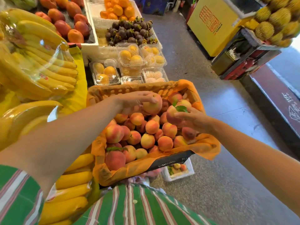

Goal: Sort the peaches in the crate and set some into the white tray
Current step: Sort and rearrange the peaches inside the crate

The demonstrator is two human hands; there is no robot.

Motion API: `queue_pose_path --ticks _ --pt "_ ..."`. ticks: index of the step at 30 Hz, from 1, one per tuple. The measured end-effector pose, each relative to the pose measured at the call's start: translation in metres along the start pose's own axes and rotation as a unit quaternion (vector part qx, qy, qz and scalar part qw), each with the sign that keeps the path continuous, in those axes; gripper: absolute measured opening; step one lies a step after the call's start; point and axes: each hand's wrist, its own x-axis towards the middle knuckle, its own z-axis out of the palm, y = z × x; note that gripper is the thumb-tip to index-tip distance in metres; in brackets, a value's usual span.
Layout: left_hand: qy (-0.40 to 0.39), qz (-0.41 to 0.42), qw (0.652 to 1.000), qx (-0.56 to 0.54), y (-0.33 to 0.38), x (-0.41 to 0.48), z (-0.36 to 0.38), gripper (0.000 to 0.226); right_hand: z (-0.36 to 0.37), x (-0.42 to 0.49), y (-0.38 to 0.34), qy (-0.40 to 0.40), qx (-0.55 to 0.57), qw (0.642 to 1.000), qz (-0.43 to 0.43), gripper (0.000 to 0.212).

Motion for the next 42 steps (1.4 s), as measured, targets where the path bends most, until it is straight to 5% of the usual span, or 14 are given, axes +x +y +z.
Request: queue_pose_path --ticks 4,9,20,25,29,33,37,42 --pt "0.056 -0.003 0.997 0.049 0.002 0.012 0.011 0.035 -0.015 -0.013 -0.007 0.059 -0.161 0.985 0.0 0.049" --pt "0.122 -0.012 0.978 0.169 0.002 0.031 0.019 0.048 -0.032 -0.018 0.0 0.037 -0.409 0.911 0.036 0.053" --pt "0.119 -0.032 0.977 0.172 -0.004 0.067 0.037 0.052 -0.027 0.008 0.033 -0.049 -0.63 0.773 -0.051 0.058" --pt "0.171 -0.046 0.97 0.167 -0.013 0.08 0.038 0.048 -0.035 0.005 0.038 -0.032 -0.596 0.799 -0.075 0.06" --pt "0.22 -0.075 0.963 0.136 -0.017 0.093 0.045 0.088 -0.04 0.0 0.039 -0.036 -0.585 0.803 -0.11 0.051" --pt "0.26 -0.067 0.955 0.128 -0.012 0.11 0.056 0.083 -0.046 -0.003 0.041 -0.061 -0.575 0.809 -0.106 0.046" --pt "0.28 -0.066 0.925 0.248 -0.005 0.119 0.062 0.052 -0.048 -0.003 0.044 -0.061 -0.572 0.809 -0.118 0.045" --pt "0.269 -0.043 0.89 0.367 -0.011 0.117 0.062 0.086 -0.046 -0.001 0.045 -0.067 -0.574 0.806 -0.127 0.042"
